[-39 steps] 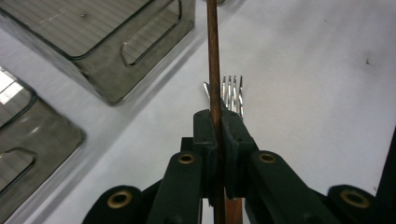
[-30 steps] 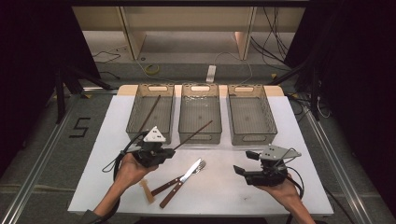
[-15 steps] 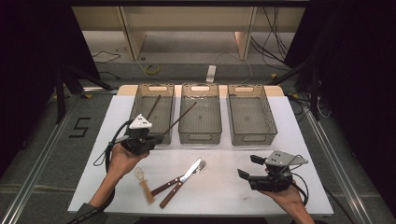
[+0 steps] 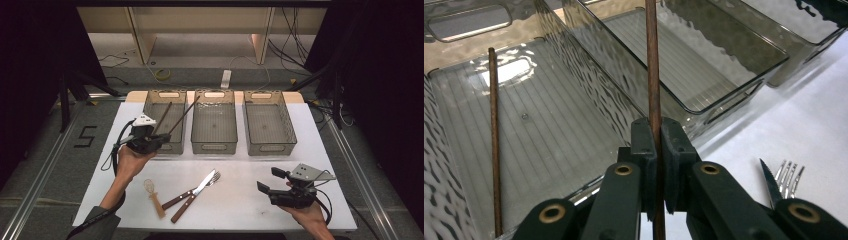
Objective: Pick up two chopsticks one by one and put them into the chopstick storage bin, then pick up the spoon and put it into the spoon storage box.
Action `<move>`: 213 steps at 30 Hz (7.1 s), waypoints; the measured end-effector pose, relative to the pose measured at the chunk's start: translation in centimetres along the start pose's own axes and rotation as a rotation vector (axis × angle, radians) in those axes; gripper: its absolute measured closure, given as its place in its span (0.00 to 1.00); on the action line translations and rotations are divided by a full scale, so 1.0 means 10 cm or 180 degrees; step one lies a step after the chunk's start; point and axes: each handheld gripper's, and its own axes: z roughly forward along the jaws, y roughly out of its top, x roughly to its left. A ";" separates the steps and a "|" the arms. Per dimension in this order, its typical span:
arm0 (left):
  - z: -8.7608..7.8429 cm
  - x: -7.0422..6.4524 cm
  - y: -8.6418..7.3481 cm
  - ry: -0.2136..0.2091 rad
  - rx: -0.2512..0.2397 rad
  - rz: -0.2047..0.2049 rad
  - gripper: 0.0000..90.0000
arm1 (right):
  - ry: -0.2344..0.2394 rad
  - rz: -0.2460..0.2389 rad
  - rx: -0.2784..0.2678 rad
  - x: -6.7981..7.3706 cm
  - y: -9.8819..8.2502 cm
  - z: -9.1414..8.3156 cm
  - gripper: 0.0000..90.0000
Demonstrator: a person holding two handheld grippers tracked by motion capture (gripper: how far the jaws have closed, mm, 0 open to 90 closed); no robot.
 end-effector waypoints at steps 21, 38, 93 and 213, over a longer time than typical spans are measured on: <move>0.11 0.36 0.26 0.0330 -0.0040 -0.0293 0.95 | 0.0100 -0.0124 -0.0002 0.08 -0.03 0.01 0.28; 0.40 0.64 0.27 0.0523 0.0212 -0.0508 0.95 | 0.0126 -0.0165 0.0007 0.10 -0.02 0.00 0.28; -0.15 0.13 -0.20 0.0279 0.0545 -0.0919 0.19 | 0.0195 -0.0227 0.0029 0.14 -0.01 0.00 0.28; -0.20 -0.42 -1.11 0.0410 0.1839 -0.0320 0.78 | 0.0201 -0.0306 0.0061 0.18 0.01 0.04 0.29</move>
